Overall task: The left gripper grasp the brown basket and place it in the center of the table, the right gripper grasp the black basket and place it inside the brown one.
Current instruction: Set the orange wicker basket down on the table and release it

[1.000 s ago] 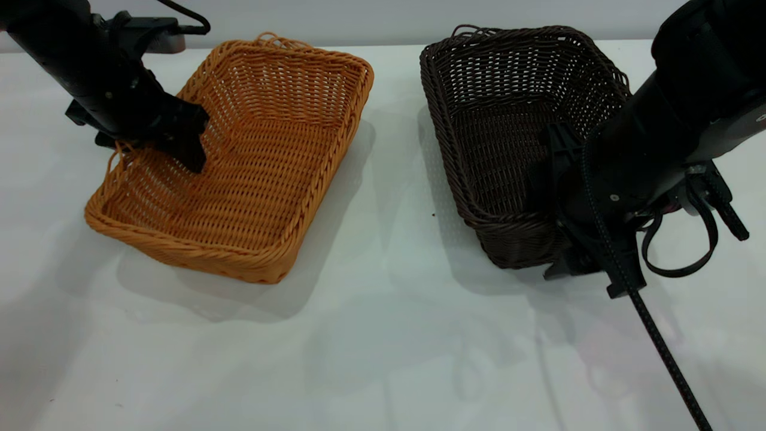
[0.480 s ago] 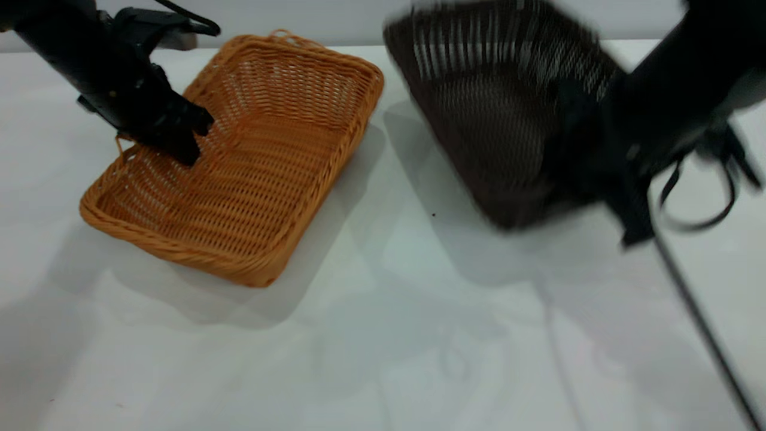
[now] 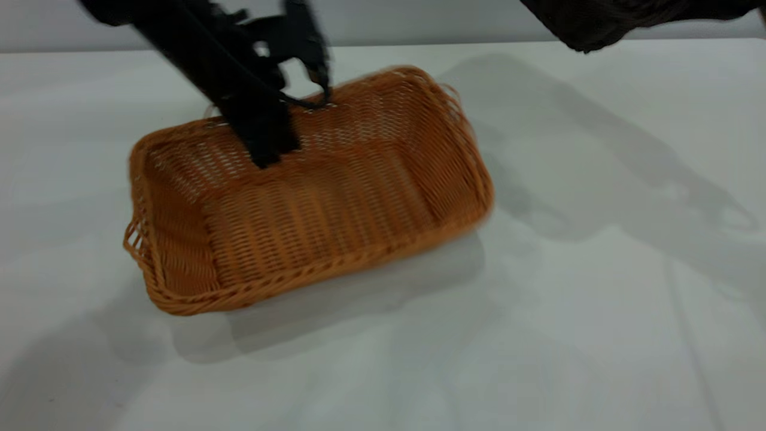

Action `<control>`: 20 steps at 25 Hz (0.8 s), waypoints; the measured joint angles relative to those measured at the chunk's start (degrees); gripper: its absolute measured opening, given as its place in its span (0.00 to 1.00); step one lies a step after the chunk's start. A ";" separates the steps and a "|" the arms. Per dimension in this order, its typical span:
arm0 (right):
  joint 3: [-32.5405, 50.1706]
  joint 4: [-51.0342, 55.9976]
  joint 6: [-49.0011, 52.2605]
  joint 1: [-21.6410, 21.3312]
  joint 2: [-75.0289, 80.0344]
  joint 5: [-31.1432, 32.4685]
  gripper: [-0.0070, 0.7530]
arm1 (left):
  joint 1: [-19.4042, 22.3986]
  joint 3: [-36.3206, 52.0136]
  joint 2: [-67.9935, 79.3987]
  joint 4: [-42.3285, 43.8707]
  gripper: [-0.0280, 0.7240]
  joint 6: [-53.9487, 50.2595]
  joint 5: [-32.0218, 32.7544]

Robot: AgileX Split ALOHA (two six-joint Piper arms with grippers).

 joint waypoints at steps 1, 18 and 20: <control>-0.73 -1.86 0.01 -0.83 0.00 2.85 0.13 | -0.95 -0.81 0.34 0.22 0.16 1.82 0.46; -2.32 -6.18 -3.13 -2.75 0.00 12.47 0.13 | -5.38 -10.01 4.61 2.20 0.24 1.84 7.77; -2.32 -5.82 -3.13 -2.75 0.00 13.32 0.13 | -5.38 -10.01 5.02 0.37 0.33 1.55 6.97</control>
